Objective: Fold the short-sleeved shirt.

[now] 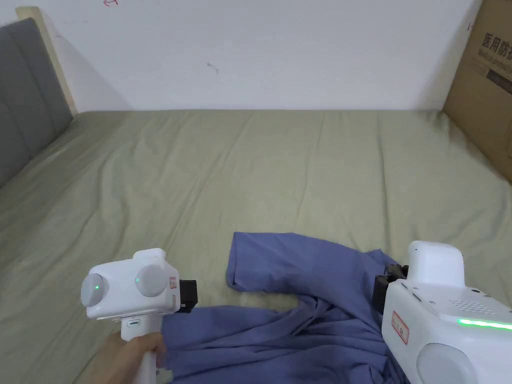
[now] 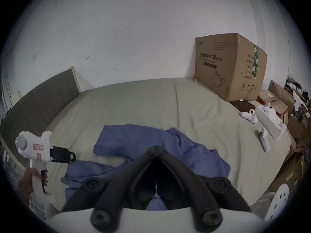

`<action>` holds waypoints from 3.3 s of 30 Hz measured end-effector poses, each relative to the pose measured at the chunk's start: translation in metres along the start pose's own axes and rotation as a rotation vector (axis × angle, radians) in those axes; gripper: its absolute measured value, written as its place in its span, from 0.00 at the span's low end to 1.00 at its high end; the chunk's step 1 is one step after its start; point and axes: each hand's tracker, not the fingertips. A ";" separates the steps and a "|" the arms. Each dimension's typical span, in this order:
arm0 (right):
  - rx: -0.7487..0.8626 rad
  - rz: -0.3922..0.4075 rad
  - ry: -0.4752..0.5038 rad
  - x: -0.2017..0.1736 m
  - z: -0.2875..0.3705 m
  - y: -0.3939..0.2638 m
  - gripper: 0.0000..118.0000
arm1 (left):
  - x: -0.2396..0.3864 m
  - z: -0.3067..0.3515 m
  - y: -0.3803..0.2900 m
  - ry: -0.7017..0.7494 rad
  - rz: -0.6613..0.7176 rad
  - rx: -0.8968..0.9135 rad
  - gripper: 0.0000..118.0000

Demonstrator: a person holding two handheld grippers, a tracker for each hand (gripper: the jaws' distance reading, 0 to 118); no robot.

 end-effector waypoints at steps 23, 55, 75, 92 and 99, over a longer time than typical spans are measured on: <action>-0.272 0.206 0.224 -0.007 -0.207 0.099 0.85 | 0.010 0.033 -0.002 -0.021 -0.068 0.071 0.04; -0.147 0.160 0.048 0.080 -0.110 0.255 0.03 | -0.012 0.190 0.080 0.100 -0.095 0.414 0.04; 0.190 -0.027 0.031 0.139 0.035 0.386 0.03 | 0.003 0.339 0.207 0.079 -0.075 0.692 0.04; 0.392 -0.076 -0.002 0.110 0.047 0.542 0.03 | 0.032 0.381 0.383 0.101 -0.036 0.909 0.04; 0.263 -0.020 -0.038 0.108 -0.035 0.498 0.03 | 0.038 0.288 0.366 0.153 -0.099 0.802 0.04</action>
